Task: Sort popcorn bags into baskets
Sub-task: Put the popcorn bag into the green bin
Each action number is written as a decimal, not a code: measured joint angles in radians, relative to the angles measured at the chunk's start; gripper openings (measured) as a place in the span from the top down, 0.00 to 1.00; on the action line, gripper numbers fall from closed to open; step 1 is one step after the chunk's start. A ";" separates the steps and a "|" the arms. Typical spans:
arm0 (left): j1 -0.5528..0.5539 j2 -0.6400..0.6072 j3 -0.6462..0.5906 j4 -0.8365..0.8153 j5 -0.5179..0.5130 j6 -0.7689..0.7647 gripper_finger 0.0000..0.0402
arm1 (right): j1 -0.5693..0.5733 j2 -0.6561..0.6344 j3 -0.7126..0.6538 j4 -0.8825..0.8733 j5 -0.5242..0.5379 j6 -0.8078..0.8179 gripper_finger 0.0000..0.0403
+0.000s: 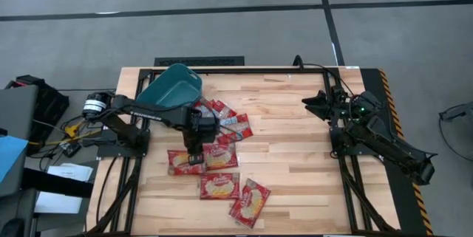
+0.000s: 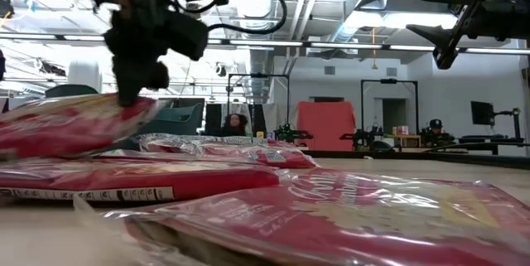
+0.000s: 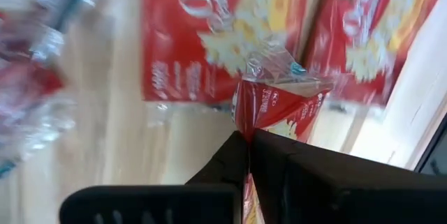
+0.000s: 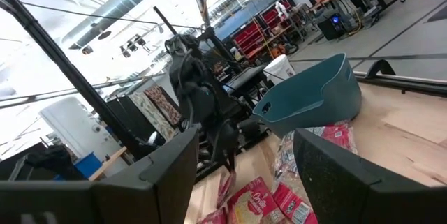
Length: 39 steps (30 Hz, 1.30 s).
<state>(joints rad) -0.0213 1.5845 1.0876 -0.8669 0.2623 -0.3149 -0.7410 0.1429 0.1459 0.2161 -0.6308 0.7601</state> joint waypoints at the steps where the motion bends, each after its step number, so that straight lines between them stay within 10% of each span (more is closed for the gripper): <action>1: 0.007 0.000 0.013 0.000 -0.002 -0.011 1.00 | 0.000 0.000 0.000 0.000 0.000 0.000 0.36; 23: 0.206 -0.002 0.353 -0.372 -0.088 -0.052 1.00 | 0.000 0.000 0.000 -0.001 0.004 -0.009 0.36; 39: 0.675 -0.003 0.514 -0.513 -0.297 0.069 1.00 | 0.000 0.000 0.000 -0.093 0.004 -0.010 0.36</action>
<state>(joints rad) 0.6540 1.5810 1.6012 -1.3802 -0.0350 -0.2457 -0.7410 0.1432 0.1459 0.1230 -0.6266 0.7506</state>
